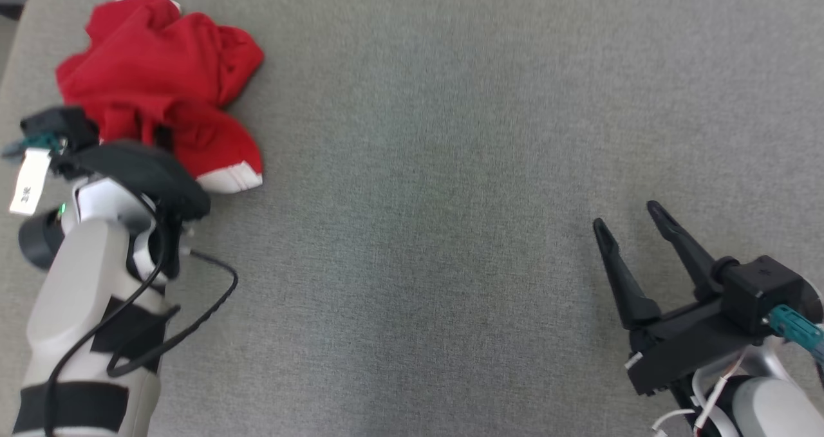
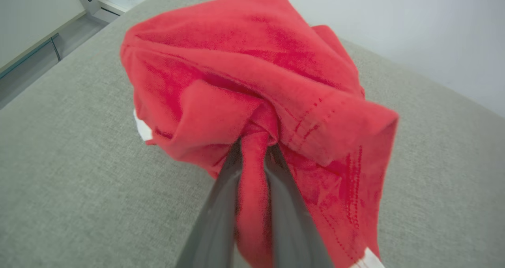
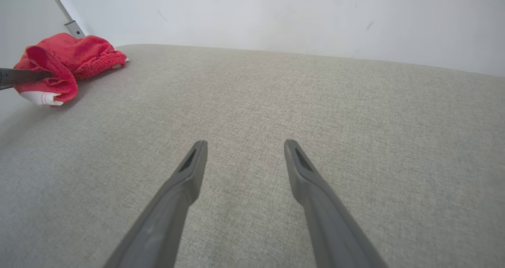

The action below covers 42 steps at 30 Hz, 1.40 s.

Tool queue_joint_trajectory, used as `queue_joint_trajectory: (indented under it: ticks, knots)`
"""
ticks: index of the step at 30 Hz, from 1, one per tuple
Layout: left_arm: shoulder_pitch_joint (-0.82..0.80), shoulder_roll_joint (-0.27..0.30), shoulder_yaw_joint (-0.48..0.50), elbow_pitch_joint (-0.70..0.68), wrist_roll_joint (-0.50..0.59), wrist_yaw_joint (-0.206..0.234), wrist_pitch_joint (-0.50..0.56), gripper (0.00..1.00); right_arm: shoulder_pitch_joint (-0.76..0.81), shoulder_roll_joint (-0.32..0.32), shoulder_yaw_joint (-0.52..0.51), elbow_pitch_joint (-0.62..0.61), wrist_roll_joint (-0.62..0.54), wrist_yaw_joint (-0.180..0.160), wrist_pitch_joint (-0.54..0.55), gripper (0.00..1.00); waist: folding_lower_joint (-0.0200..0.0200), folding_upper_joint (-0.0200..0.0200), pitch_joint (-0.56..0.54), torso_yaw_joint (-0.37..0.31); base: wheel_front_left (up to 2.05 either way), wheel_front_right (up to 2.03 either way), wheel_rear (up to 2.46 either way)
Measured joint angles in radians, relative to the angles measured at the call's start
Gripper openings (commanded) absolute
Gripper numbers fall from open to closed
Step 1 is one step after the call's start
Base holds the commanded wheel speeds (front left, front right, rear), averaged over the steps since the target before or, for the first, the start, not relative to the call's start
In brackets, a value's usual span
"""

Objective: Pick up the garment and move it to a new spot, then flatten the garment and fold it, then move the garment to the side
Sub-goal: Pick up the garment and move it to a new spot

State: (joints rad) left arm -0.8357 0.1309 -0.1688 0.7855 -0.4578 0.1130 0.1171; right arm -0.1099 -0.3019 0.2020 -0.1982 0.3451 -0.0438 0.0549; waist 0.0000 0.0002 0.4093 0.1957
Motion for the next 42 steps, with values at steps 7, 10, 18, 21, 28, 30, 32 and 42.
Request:
queue_joint_trajectory:
  ticks: [7, 10, 18, 21, 28, 30, 32, 42]
  knots:
    - [-0.06, -0.03, -0.074, -0.057, 0.059, -0.036, -0.058, 0.0, -0.025, 0.06, 0.028, 0.066, 0.025, 0.009, -0.03, 1.0, -0.0002, -0.0001, -0.082, -0.006, 0.0, 0.0, 0.0]
    - [-0.061, -0.035, -0.095, -0.069, 0.071, -0.05, -0.066, 0.0, -0.025, 0.077, 0.036, 0.086, 0.032, 0.009, -0.04, 1.0, -0.0002, -0.0001, -0.109, -0.011, 0.0, 0.0, 0.0]
    - [-0.006, -0.067, -0.205, -0.136, 0.118, -0.106, -0.069, 0.0, -0.016, 0.131, 0.068, 0.173, 0.06, 0.012, -0.074, 1.0, -0.0002, -0.0002, -0.215, -0.054, 0.0, 0.0, 0.0]
    - [0.058, -0.086, -0.251, -0.158, 0.118, -0.123, -0.069, 0.0, 0.003, 0.146, 0.082, 0.198, 0.067, 0.018, -0.082, 1.0, -0.0003, -0.0002, -0.254, -0.08, 0.0, 0.0, 0.0]
    - [0.204, -0.1, -0.337, -0.226, 0.112, -0.118, -0.045, 0.0, 0.053, 0.156, 0.103, 0.201, 0.068, 0.021, -0.09, 1.0, -0.0003, -0.0002, -0.321, -0.171, 0.0, 0.0, 0.0]
    - [0.237, -0.099, -0.361, -0.227, 0.106, -0.104, -0.033, 0.0, 0.064, 0.156, 0.105, 0.196, 0.068, 0.023, -0.091, 1.0, -0.0003, -0.0003, -0.334, -0.201, 0.0, 0.0, 0.0]
    - [0.255, -0.099, -0.377, -0.227, 0.089, -0.094, -0.02, 0.0, 0.069, 0.155, 0.104, 0.189, 0.068, 0.023, -0.091, 1.0, -0.0003, -0.0003, -0.344, -0.231, 0.0, 0.0, 0.0]
    - [0.227, -0.089, -0.614, -0.294, -0.187, -0.007, -0.003, 1.0, 0.054, 0.17, 0.126, 0.192, 0.069, 0.037, -0.092, 1.0, -0.0001, -0.0002, -0.348, -0.37, 0.0, 0.0, 0.0]
